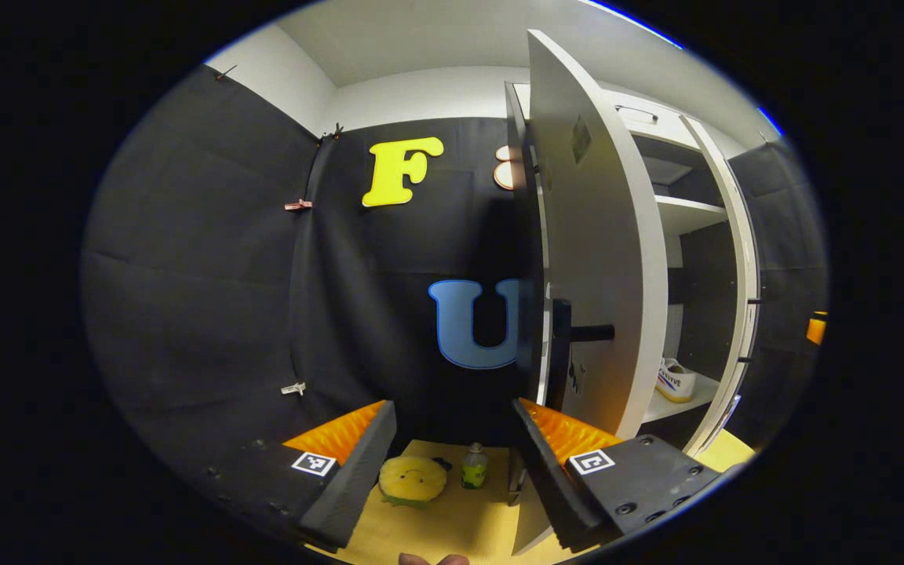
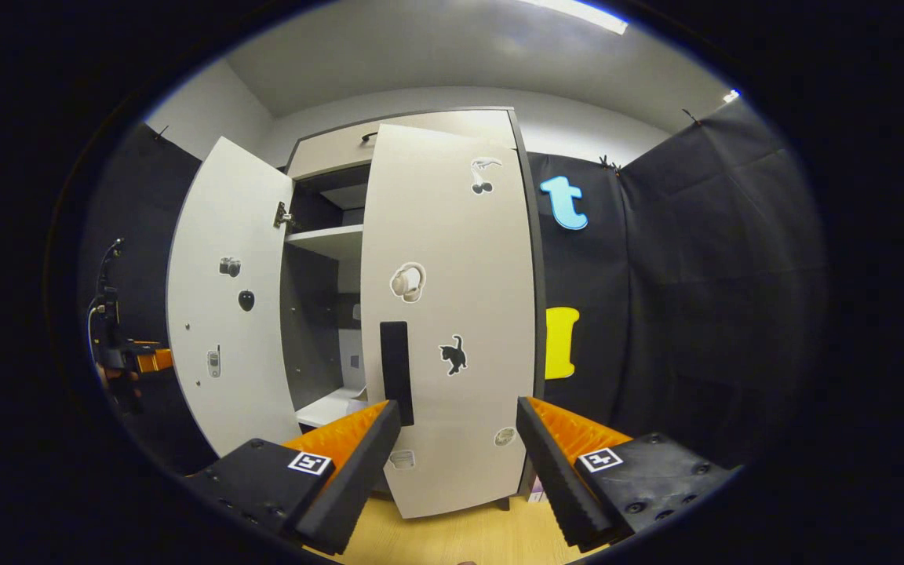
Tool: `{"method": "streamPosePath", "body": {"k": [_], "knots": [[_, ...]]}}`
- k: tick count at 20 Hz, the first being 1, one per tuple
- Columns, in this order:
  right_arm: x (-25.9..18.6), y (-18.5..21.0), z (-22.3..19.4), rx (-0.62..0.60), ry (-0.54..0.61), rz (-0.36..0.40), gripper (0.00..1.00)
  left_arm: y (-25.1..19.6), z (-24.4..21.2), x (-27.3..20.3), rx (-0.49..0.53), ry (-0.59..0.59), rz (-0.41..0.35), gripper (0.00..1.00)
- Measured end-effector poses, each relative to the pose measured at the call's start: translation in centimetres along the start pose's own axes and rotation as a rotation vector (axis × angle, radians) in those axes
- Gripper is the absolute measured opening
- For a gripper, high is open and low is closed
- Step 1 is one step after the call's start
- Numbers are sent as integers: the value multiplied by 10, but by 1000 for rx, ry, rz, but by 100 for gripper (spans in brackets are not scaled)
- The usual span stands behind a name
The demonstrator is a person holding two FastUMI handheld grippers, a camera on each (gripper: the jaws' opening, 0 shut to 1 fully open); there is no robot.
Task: Grab one shoe with the right hand and put it into the shoe cabinet, grab the other shoe with the left hand and put it into the shoe cabinet; then close the right door with the right hand and the left door with the left hand.
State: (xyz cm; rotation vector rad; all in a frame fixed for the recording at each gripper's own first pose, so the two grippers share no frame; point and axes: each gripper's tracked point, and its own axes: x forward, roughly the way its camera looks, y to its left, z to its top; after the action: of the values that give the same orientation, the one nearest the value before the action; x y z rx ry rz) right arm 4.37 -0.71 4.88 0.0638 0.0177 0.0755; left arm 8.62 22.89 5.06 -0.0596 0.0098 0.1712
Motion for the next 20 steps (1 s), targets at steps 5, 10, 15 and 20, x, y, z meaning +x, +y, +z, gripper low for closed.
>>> {"method": "streamPosePath", "body": {"k": [5, 10, 15, 20], "knots": [[-5, 8, 6, -19, -4, 12, 98, -15, -1, -6, 0, 8, 18, 92], [-9, 19, 11, -50, -11, 65, 98, -51, -1, -15, 0, 15, -17, 89], [-6, 19, 9, -26, 2, 101, 98, -75, -2, -19, -4, 16, 12, 91], [-4, 11, 9, 3, 4, 120, 98, -113, 0, -18, -17, 22, -28, 91]]}}
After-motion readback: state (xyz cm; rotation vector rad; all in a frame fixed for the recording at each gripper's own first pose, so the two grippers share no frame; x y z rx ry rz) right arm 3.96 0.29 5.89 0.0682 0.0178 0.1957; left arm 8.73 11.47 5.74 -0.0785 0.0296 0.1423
